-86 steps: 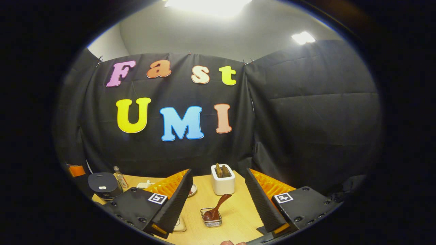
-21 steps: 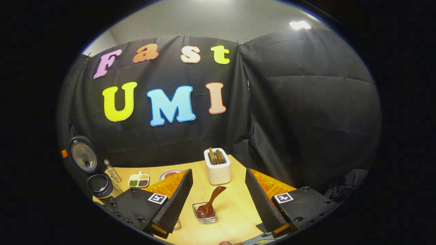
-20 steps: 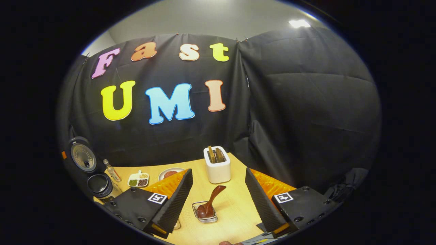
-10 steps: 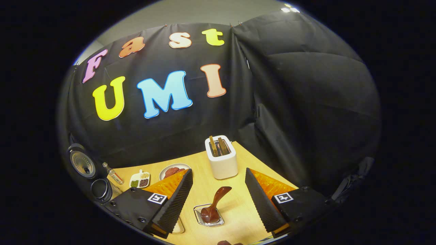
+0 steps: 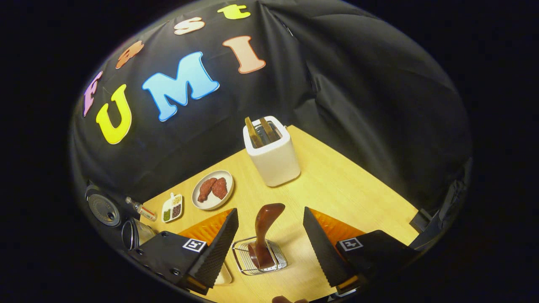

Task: Close the left gripper, press the button to open the rice cooker; take a wooden spoon from the chopstick holder with the right hand, scoop a spoonful of rice and pour it into the rice cooker, then put the wooden spoon back into the chopstick holder.

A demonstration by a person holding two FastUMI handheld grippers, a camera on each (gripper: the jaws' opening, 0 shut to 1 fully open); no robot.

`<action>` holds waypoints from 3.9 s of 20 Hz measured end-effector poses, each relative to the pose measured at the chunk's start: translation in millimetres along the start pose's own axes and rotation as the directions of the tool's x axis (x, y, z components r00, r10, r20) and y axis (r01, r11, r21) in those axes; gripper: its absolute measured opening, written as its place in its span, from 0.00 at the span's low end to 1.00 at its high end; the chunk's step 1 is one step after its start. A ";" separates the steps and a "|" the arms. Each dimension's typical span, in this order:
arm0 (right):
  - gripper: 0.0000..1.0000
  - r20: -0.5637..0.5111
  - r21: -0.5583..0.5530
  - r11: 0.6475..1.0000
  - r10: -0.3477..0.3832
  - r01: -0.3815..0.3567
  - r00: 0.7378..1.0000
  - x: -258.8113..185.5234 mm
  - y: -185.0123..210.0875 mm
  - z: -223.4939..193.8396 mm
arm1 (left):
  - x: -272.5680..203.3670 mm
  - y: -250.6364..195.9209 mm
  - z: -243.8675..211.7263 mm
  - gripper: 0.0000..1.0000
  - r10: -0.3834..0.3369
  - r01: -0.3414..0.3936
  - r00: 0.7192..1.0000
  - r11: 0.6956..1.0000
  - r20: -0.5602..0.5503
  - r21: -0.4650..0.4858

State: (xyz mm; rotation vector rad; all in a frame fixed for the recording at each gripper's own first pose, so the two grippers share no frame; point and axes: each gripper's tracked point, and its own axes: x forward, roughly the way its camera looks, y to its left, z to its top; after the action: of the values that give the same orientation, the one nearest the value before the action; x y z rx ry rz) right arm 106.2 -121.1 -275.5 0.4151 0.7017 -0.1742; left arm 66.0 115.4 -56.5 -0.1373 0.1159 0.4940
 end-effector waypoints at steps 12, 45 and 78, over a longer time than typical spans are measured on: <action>0.77 -0.193 0.035 0.986 0.164 -0.160 0.967 104.7 20.1 -40.2 | -78.6 4.8 -41.5 0.89 0.205 -0.207 0.975 0.978 -0.087 -0.013; 0.27 0.302 0.112 0.994 -0.023 -0.011 0.953 -119.5 57.7 92.2 | 38.8 -23.4 -75.1 0.89 -0.301 0.307 0.934 0.952 -0.192 0.002; 0.27 -0.234 -0.349 0.901 0.180 -0.256 0.955 22.0 253.6 -178.7 | 29.8 54.1 -150.4 0.89 -0.261 0.278 0.910 0.961 -0.323 0.008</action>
State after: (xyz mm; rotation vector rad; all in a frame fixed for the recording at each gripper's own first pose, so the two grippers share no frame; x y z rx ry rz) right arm 91.6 184.1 -333.8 0.1390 0.8564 0.2188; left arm 54.5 152.5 -214.3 -0.1771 0.4223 0.1879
